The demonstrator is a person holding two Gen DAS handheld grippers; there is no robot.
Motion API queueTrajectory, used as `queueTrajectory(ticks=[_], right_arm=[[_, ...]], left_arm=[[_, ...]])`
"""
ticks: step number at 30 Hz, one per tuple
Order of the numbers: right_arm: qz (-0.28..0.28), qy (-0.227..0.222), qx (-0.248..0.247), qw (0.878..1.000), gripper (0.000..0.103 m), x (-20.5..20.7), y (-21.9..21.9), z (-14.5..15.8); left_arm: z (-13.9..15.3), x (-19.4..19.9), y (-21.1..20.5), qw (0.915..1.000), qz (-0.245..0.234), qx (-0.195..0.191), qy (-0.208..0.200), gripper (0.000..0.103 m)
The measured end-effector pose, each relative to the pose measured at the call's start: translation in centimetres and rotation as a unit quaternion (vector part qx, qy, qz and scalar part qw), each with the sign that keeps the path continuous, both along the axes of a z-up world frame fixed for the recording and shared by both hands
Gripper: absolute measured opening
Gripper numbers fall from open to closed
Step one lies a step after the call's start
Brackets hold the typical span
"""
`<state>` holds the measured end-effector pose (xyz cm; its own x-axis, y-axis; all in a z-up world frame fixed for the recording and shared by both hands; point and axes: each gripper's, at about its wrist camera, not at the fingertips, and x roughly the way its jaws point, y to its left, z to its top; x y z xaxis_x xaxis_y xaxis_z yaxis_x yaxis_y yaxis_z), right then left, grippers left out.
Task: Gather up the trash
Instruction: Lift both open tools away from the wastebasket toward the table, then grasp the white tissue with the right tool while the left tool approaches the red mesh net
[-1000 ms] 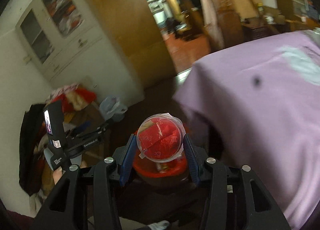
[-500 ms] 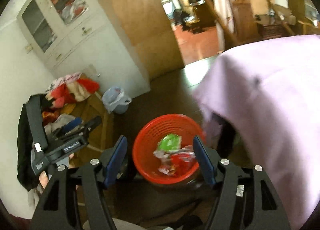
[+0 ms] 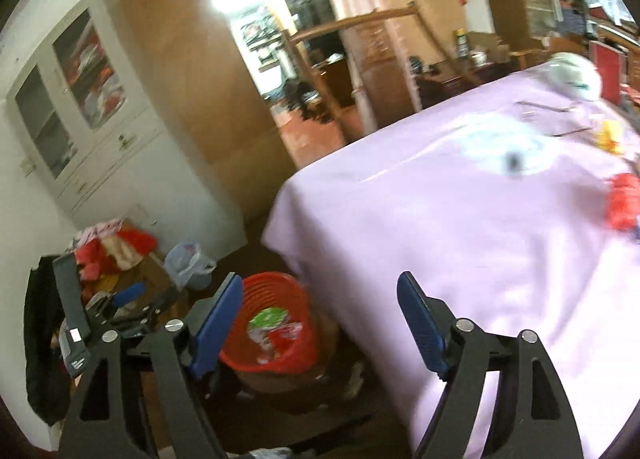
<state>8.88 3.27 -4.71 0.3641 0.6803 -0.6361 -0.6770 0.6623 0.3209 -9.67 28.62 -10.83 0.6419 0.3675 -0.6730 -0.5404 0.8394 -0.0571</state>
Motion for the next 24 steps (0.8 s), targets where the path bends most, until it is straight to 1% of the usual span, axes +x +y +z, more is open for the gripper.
queueTrajectory(ticks=[3,7,10,14,16,18,21,24], right_arm=[[-0.036,-0.009,0.002,0.999,0.081,1.7,-4.2,0.8],[-0.099,-0.025,0.000,0.995,0.081,4.2,-11.0,1.7],[-0.145,-0.037,-0.008,0.989,0.082,5.6,-15.9,2.2],[-0.208,-0.048,-0.024,0.977,0.085,7.2,-22.3,2.2],[-0.237,-0.049,-0.031,0.970,0.088,7.9,-25.3,1.9],[-0.264,-0.046,-0.034,0.963,0.088,8.6,-27.9,1.4],[-0.308,-0.023,-0.031,0.951,0.088,10.5,-32.2,-0.1],[-0.323,-0.005,-0.036,0.946,0.088,11.5,-34.4,-2.0]], left_arm=[[0.3,1.6,-2.1,0.9996,-0.026,-0.007,0.003,0.096],[0.7,4.4,-5.5,0.9979,-0.064,-0.002,0.012,0.096],[1.0,6.8,-8.4,0.9951,-0.097,0.008,0.019,0.096],[1.5,9.8,-12.4,0.9892,-0.144,0.017,0.021,0.096],[1.8,11.5,-14.5,0.9849,-0.172,0.012,0.020,0.096],[2.1,13.0,-16.2,0.9810,-0.193,0.006,0.021,0.096],[2.4,15.5,-18.9,0.9745,-0.223,-0.002,0.024,0.096],[2.7,17.4,-21.1,0.9687,-0.247,-0.003,0.024,0.096]])
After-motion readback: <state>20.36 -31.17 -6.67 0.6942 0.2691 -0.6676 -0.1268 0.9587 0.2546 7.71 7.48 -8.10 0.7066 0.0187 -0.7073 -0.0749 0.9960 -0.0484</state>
